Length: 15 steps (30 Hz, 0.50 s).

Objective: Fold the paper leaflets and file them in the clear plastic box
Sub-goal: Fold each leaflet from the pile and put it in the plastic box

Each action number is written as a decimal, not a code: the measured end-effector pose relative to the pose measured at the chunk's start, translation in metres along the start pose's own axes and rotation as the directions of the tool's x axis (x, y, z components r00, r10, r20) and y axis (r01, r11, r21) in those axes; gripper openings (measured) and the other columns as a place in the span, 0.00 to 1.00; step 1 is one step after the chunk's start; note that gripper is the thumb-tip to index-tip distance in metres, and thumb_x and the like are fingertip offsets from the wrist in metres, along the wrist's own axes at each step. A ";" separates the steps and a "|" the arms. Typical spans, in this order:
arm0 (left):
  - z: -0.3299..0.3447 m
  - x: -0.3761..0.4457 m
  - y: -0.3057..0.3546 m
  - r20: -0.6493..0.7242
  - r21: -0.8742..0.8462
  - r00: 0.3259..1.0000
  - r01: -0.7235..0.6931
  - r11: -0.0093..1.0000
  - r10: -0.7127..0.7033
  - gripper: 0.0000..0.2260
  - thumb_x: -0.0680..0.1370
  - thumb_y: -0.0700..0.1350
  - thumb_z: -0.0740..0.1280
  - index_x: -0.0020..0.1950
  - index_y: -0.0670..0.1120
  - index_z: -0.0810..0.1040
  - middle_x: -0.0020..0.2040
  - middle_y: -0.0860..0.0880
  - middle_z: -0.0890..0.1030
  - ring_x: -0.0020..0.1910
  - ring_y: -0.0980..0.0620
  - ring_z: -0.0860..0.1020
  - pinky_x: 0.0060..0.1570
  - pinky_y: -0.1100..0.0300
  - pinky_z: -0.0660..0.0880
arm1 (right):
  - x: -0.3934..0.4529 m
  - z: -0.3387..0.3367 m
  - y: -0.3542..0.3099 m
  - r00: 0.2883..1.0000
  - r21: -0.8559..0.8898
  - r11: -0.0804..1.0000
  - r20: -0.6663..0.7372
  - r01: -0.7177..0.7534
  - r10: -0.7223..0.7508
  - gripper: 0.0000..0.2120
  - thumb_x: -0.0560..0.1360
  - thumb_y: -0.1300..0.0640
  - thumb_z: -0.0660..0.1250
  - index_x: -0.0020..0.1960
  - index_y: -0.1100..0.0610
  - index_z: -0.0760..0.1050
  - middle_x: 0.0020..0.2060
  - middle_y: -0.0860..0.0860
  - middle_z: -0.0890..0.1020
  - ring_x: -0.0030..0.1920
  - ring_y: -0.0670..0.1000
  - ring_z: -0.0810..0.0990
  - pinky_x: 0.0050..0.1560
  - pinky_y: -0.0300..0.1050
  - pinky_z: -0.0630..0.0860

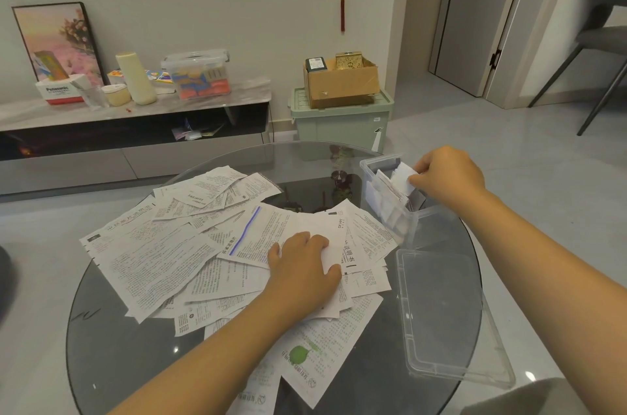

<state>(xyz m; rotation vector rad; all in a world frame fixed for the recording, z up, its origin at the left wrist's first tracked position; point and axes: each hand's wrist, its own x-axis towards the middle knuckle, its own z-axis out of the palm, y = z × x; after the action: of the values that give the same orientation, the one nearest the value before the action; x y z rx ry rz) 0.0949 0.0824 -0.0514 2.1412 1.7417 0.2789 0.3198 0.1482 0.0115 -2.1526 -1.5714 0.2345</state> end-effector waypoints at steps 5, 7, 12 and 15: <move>0.000 -0.001 -0.001 0.003 0.014 1.000 -0.008 1.000 0.008 0.21 0.79 0.54 0.58 0.71 0.52 0.63 0.73 0.52 0.61 0.74 0.51 0.57 0.74 0.46 0.43 | 0.001 -0.008 0.004 0.989 0.142 0.989 -0.140 -0.028 0.048 0.04 0.71 0.62 0.65 0.40 0.57 0.78 0.39 0.53 0.80 0.41 0.56 0.76 0.38 0.43 0.69; -0.001 -0.001 0.000 0.005 0.019 1.000 -0.010 1.000 0.010 0.21 0.79 0.54 0.58 0.71 0.52 0.63 0.73 0.52 0.61 0.74 0.51 0.57 0.74 0.46 0.43 | 0.002 -0.007 0.006 0.991 0.140 0.990 -0.127 -0.017 0.035 0.04 0.70 0.64 0.65 0.39 0.58 0.79 0.39 0.55 0.81 0.40 0.57 0.76 0.37 0.43 0.69; -0.001 0.000 0.000 0.005 0.027 1.000 -0.011 1.000 0.010 0.21 0.80 0.54 0.58 0.72 0.52 0.63 0.73 0.52 0.61 0.74 0.51 0.57 0.74 0.46 0.44 | 0.001 -0.004 0.004 0.997 0.088 0.996 -0.074 -0.011 0.017 0.06 0.70 0.64 0.66 0.41 0.58 0.81 0.37 0.55 0.81 0.39 0.58 0.77 0.37 0.42 0.70; -0.001 -0.001 0.000 0.013 0.027 1.000 -0.016 1.000 0.015 0.21 0.80 0.54 0.58 0.72 0.52 0.62 0.74 0.52 0.60 0.74 0.51 0.56 0.74 0.45 0.43 | 0.001 -0.004 0.001 0.999 0.011 1.000 -0.039 -0.006 0.006 0.07 0.71 0.63 0.66 0.42 0.56 0.82 0.36 0.54 0.80 0.39 0.56 0.76 0.36 0.41 0.69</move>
<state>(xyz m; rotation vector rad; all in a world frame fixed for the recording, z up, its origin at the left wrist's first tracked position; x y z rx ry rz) 0.0943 0.0821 -0.0505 2.1714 1.7316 0.2464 0.3229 0.1473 0.0146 -2.1409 -1.5390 0.2019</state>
